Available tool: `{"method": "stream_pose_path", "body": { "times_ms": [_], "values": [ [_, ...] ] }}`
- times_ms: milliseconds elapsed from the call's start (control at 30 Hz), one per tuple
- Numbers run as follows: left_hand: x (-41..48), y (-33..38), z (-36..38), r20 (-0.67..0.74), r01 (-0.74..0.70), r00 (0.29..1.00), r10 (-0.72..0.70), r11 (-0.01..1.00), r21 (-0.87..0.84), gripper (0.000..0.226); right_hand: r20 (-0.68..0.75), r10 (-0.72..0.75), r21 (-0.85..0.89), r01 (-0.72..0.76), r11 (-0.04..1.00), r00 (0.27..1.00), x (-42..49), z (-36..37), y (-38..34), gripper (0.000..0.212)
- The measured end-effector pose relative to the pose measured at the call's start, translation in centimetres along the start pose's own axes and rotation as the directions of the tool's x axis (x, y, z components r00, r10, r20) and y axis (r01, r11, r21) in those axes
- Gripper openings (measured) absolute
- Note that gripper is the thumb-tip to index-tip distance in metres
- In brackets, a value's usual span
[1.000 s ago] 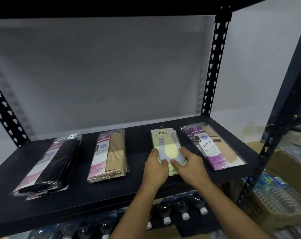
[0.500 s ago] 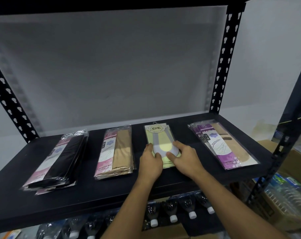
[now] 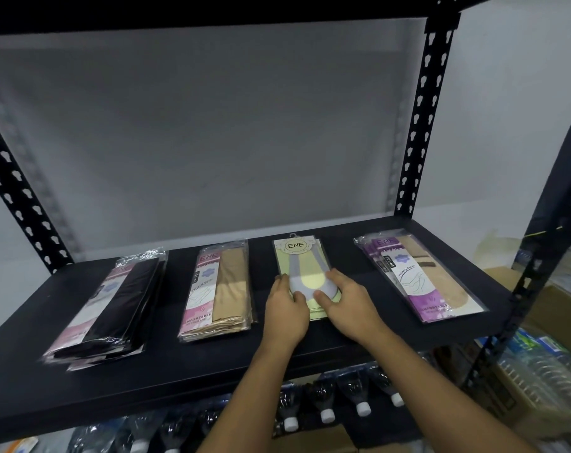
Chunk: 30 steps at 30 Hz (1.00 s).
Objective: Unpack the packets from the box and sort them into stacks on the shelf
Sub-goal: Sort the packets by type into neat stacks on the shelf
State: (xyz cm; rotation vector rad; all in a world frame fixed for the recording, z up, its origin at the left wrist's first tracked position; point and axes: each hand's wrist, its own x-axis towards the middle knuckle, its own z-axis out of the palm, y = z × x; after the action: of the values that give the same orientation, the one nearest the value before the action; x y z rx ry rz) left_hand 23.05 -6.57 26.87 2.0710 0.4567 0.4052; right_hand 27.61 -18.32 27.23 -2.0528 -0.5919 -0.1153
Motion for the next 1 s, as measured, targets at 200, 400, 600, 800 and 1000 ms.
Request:
{"method": "stream_pose_path", "body": {
  "times_ms": [200,400,600,800,1000],
  "values": [
    [-1.3,0.9,-0.5,-0.069,-0.041,0.997,0.037,0.998,-0.055,0.055,-0.071,-0.007,0.045,0.01,0.999,0.997,-0.6,-0.9,-0.7,0.042],
    [-4.1,4.0,2.0,-0.16,-0.275,0.95,0.269,0.961,-0.018,0.044,-0.34,-0.04,-0.056,0.023,0.998,0.94,-2.2,-6.8,0.8,0.026],
    [-5.8,8.3,8.8,0.097,-0.171,0.975,0.2,0.953,-0.25,0.046,-0.428,0.017,-0.241,-0.132,0.962,0.904,-2.9,-13.9,5.8,0.029],
    [-5.7,8.9,13.0,0.246,-0.116,0.959,0.144,0.985,-0.126,0.062,-0.263,0.213,-0.196,-0.269,0.943,0.941,-4.0,-15.2,9.5,0.053],
    [-3.5,9.1,13.1,0.27,-0.133,0.955,0.12,0.991,0.03,0.06,-0.255,0.175,-0.209,-0.231,0.95,0.951,-2.6,-15.8,9.2,0.047]
  ]
}}
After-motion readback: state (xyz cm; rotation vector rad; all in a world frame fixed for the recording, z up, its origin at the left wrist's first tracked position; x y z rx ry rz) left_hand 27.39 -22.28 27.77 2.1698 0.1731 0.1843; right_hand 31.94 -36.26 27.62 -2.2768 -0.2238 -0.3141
